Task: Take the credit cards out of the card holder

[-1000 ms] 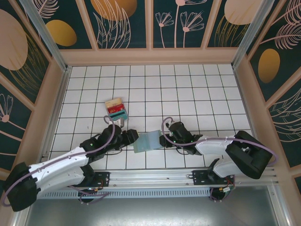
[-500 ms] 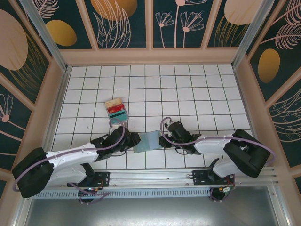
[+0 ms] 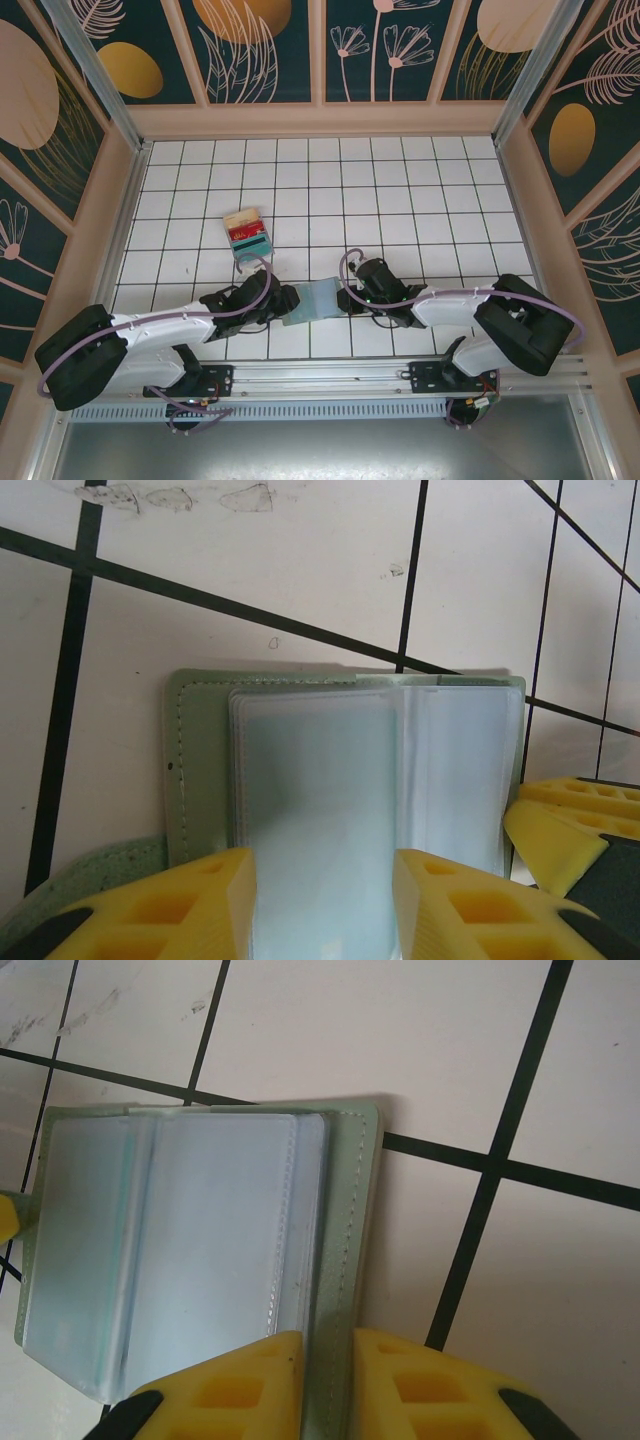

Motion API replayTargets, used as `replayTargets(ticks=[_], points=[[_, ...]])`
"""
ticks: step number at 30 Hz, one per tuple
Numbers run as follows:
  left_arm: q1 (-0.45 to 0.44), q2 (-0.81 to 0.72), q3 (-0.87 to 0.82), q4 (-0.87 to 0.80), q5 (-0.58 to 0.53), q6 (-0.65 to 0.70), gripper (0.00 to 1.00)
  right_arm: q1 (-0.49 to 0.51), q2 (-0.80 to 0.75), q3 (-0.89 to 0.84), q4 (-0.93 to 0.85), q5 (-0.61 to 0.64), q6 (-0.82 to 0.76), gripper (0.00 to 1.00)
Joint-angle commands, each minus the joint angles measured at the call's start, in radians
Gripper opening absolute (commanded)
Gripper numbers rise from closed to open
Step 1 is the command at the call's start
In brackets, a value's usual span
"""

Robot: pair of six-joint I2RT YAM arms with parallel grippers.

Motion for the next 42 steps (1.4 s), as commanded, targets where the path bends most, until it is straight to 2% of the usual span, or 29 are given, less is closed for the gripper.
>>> replayTargets(ticks=[1, 8, 18, 27, 33, 38, 42], points=[[-0.010, 0.017, -0.003, 0.004, 0.005, -0.020, 0.41, 0.009, -0.006, 0.018, -0.003, -0.009, -0.006, 0.21], [-0.012, 0.033, 0.009, -0.032, -0.010, -0.015, 0.41, 0.009, -0.007, 0.018, -0.003, -0.007, -0.004, 0.21], [-0.020, 0.063, 0.000, 0.105, 0.060, 0.007, 0.42, 0.009, -0.002, 0.021, -0.004, -0.008, -0.006, 0.21], [-0.031, 0.080, 0.037, 0.112, 0.071, 0.034, 0.43, 0.009, -0.004, 0.023, -0.008, -0.005, -0.006, 0.21], [-0.038, 0.074, 0.058, 0.114, 0.073, 0.055, 0.59, 0.009, -0.004, 0.023, -0.009, -0.004, -0.007, 0.21], [-0.040, 0.068, 0.059, 0.118, 0.079, 0.065, 0.81, 0.009, -0.004, 0.024, -0.012, -0.003, -0.007, 0.21], [-0.040, 0.052, 0.061, 0.102, 0.071, 0.063, 0.85, 0.009, -0.005, 0.024, -0.012, -0.002, -0.007, 0.21]])
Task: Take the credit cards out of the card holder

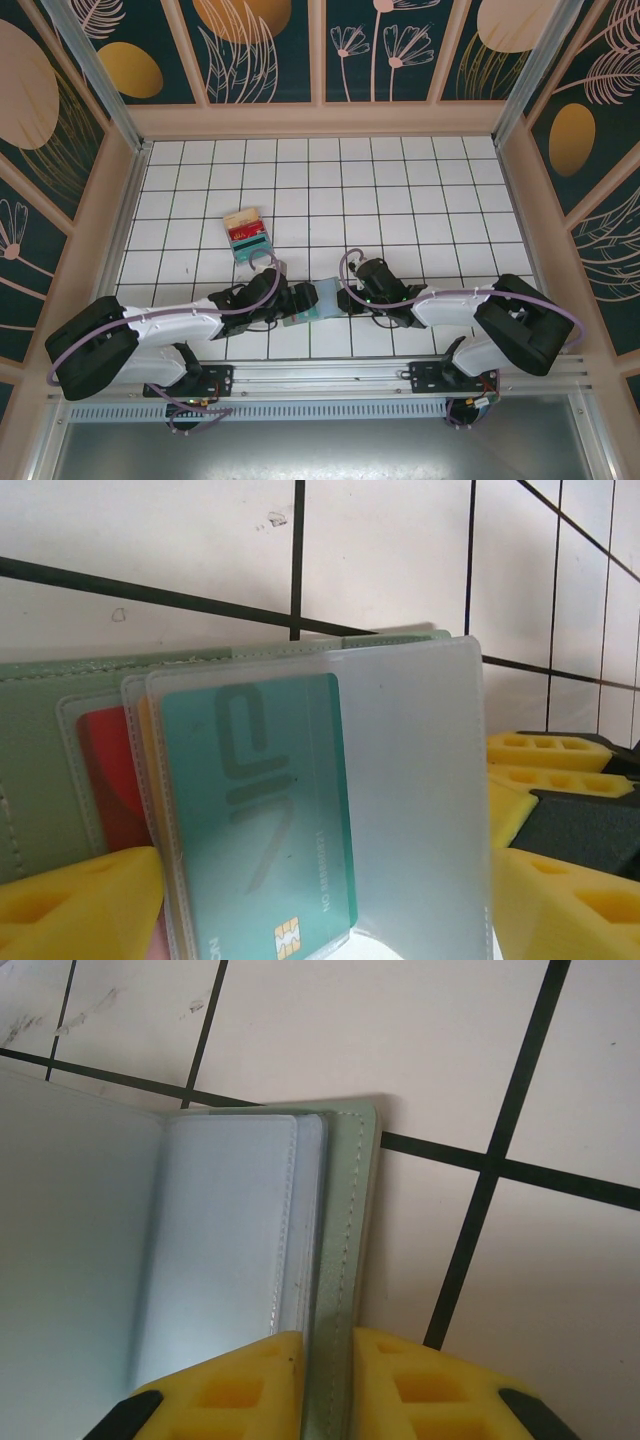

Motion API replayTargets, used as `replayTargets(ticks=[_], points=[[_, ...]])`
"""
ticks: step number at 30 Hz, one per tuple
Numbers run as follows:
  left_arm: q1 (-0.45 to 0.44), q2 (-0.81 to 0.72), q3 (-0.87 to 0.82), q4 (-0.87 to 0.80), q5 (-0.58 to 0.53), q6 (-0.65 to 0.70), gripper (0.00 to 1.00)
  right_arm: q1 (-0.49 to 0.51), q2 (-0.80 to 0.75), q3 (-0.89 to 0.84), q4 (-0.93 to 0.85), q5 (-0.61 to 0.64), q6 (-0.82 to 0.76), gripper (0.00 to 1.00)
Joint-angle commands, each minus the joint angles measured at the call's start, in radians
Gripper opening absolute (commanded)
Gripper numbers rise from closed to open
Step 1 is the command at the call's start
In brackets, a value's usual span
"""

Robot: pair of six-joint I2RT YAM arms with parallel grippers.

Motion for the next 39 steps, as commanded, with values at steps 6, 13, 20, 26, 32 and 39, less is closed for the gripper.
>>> replayTargets(ticks=[6, 13, 20, 26, 32, 39], points=[[-0.008, -0.050, 0.018, -0.018, -0.010, 0.010, 0.90, 0.008, -0.009, 0.023, -0.012, 0.005, -0.006, 0.27], [-0.008, -0.086, 0.021, -0.080, -0.042, 0.014, 0.91, 0.008, -0.025, 0.023, -0.020, 0.028, -0.008, 0.34], [-0.008, -0.154, -0.009, -0.138, -0.095, 0.039, 0.78, 0.005, -0.113, 0.005, -0.043, 0.092, -0.020, 0.37], [-0.008, -0.231, -0.069, -0.143, -0.139, 0.043, 0.47, 0.007, -0.242, -0.035, -0.021, 0.073, 0.023, 0.39], [-0.008, -0.227, -0.117, -0.085, -0.147, 0.045, 0.14, 0.022, -0.237, 0.012, -0.008, -0.008, 0.072, 0.36], [-0.007, -0.176, -0.147, 0.005, -0.131, 0.048, 0.00, 0.054, -0.114, 0.073, 0.052, -0.071, 0.111, 0.25]])
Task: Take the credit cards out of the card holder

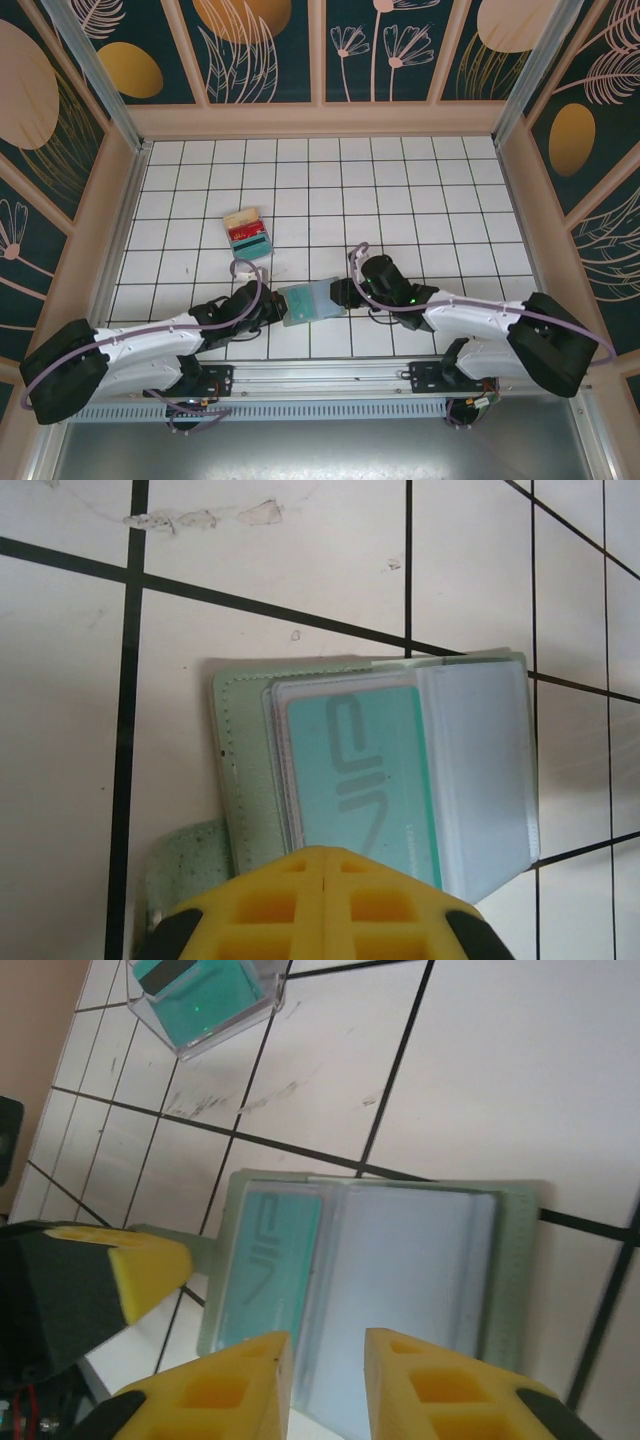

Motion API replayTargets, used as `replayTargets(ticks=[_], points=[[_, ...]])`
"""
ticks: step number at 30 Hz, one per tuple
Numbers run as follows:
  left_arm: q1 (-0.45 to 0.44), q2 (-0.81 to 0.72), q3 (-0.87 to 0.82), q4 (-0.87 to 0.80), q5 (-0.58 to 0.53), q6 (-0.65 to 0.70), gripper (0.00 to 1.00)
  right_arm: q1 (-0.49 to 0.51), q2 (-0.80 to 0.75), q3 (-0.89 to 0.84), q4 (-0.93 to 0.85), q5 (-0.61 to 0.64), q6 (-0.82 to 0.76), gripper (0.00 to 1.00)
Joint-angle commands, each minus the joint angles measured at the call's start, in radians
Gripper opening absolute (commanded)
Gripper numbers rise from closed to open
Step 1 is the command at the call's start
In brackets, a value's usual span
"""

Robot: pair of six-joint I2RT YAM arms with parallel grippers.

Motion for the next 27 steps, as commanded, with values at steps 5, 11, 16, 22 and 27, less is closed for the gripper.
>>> replayTargets(ticks=[5, 11, 16, 22, 27], points=[[-0.007, 0.066, -0.002, 0.090, 0.001, 0.013, 0.00, 0.032, 0.137, 0.084, 0.083, -0.069, 0.050, 0.22], [-0.006, 0.110, 0.000, 0.096, 0.007, 0.004, 0.00, 0.040, 0.237, 0.120, 0.116, -0.111, 0.066, 0.22], [-0.007, 0.106, -0.011, 0.093, 0.012, -0.005, 0.00, 0.050, 0.287, 0.144, 0.115, -0.121, 0.068, 0.23], [-0.007, 0.095, -0.018, 0.082, 0.011, -0.013, 0.00, 0.050, 0.328, 0.155, 0.118, -0.130, 0.076, 0.23], [-0.007, 0.056, -0.013, 0.059, 0.013, -0.012, 0.00, 0.052, 0.345, 0.164, 0.110, -0.133, 0.074, 0.23]])
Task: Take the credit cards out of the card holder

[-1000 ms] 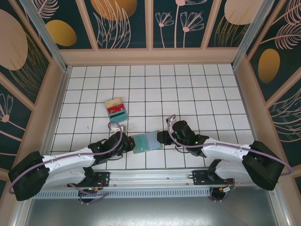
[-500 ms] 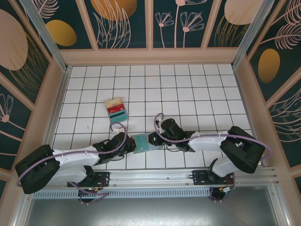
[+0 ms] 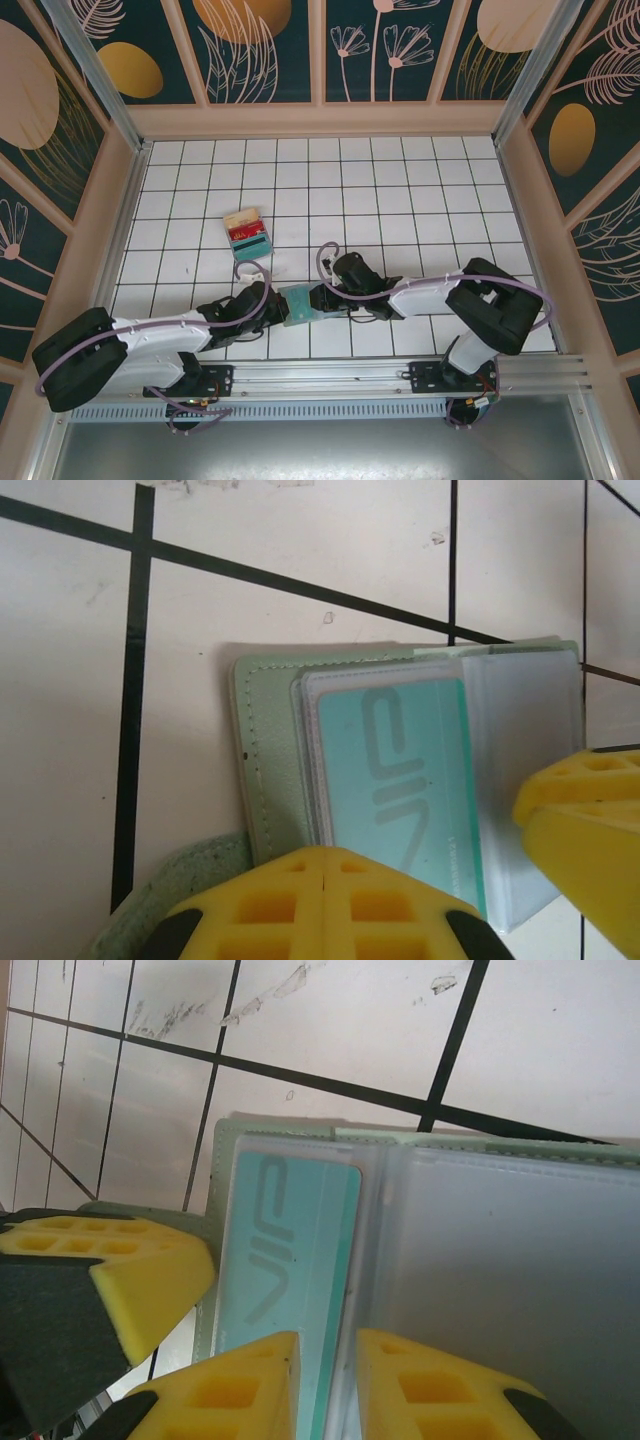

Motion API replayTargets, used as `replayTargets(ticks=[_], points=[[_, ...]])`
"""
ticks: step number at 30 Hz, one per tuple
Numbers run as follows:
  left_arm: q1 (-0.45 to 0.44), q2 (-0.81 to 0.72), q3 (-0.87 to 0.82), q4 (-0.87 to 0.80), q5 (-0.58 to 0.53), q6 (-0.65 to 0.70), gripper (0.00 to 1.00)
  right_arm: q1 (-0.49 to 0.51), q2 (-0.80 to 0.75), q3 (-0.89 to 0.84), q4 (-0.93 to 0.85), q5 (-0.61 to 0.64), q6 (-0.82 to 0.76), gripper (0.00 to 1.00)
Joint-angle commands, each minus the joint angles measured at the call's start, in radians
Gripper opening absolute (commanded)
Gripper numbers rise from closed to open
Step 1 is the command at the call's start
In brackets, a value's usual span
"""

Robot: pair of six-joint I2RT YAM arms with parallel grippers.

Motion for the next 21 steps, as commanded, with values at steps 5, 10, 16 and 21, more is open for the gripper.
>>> replayTargets(ticks=[5, 10, 16, 21], points=[[-0.006, -0.107, -0.024, -0.042, -0.007, -0.021, 0.00, 0.009, 0.008, 0.034, 0.013, -0.022, 0.011, 0.23], [-0.006, -0.115, -0.063, -0.019, 0.003, -0.037, 0.00, 0.014, 0.010, 0.046, 0.002, -0.021, 0.010, 0.23], [-0.007, -0.075, -0.069, 0.039, 0.034, -0.042, 0.00, 0.016, 0.037, 0.059, -0.017, -0.011, 0.013, 0.23], [-0.006, -0.064, -0.047, 0.034, 0.040, -0.023, 0.00, 0.018, 0.033, 0.052, -0.032, 0.011, 0.017, 0.23]])
